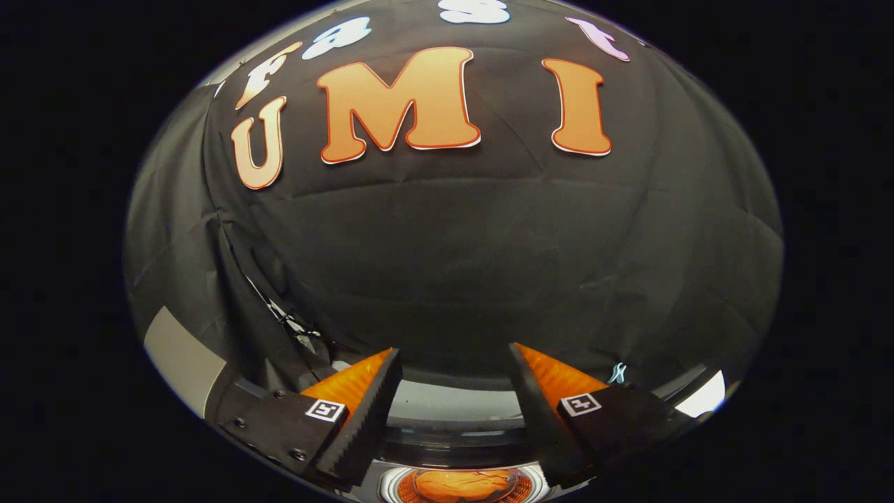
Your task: Put the clothes into the washing machine and then close the washing machine lid.
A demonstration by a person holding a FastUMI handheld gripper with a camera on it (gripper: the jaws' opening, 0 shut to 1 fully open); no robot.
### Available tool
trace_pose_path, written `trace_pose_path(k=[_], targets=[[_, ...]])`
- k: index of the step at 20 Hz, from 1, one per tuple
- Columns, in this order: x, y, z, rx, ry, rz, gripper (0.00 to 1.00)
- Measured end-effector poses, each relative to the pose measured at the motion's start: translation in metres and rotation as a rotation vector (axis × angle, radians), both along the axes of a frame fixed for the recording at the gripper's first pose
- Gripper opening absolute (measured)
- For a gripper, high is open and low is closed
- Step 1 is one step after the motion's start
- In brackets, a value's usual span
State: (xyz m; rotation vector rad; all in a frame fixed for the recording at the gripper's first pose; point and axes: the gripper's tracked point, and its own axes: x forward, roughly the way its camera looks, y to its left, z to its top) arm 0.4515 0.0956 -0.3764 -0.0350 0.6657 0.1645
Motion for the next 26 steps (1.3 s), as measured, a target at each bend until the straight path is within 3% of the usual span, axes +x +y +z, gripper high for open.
trace_pose_path(k=[16,26], targets=[[-0.053,-0.005,0.018,0.010,-0.076,-0.018,0.98],[-0.116,-0.012,0.017,0.001,-0.089,-0.042,0.97]])
